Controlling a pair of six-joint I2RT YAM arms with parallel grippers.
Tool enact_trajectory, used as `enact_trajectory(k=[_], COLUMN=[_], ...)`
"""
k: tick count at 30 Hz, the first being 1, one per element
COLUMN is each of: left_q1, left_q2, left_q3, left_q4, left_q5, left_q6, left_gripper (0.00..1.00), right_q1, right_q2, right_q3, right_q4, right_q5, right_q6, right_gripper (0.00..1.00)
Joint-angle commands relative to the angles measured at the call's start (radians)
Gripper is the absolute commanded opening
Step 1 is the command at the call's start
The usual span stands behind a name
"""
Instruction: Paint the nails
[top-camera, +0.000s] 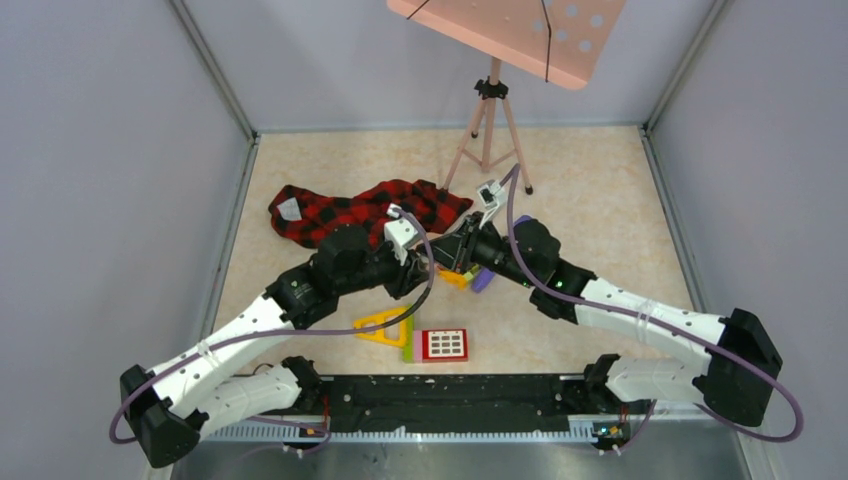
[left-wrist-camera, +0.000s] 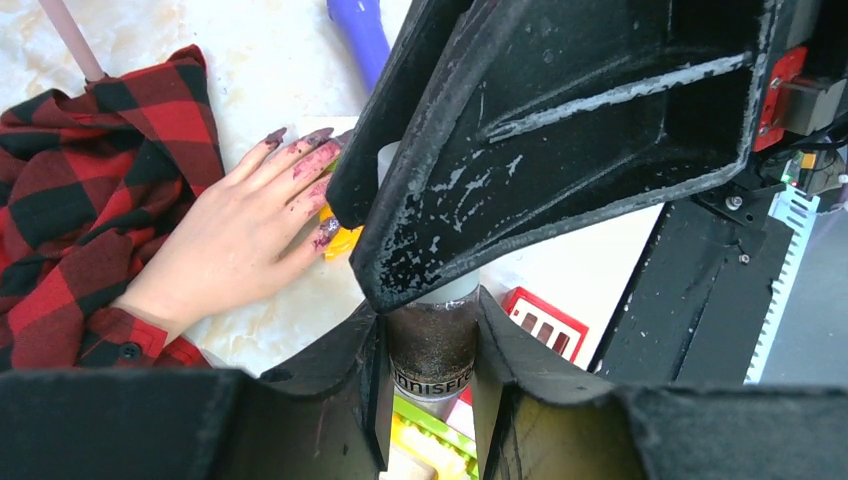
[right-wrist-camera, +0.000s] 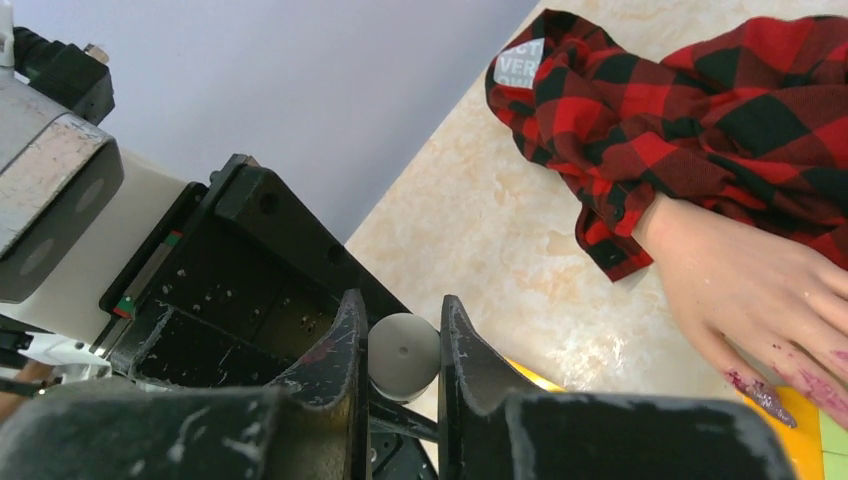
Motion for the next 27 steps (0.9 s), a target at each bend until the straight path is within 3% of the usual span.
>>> enact_trajectory(k=[1, 6, 21, 27], left_q1=[-0.001, 0.018, 0.092, 0.104], left_q2=[-0.001, 0.008, -0.003, -0.006], left_q3=[0.016, 0.022, 0.020, 0.014], left_q4=[0.033, 0.038, 0.121, 0.156], left_q5=[0.062, 0.265, 0.679, 0.754], left_q6=[0.006, -0.002, -0.076, -0.104], left_gripper=[0.00, 0.00, 0.00, 0.00], right_q1=[0.009, -0.015, -0.086, -0.087], right_q2=[-0.004, -0.014, -0.096, -0.092], right_q3=[0.042, 0.011, -0.057, -0.081], right_q4=[-0.030, 0.004, 0.143, 0.265], right_q5=[-0.007, -0.101, -0.525, -0.687], right_q6=[-0.029, -0.057, -0.214, -0.167], right_gripper=[0.00, 0.00, 0.00, 0.00])
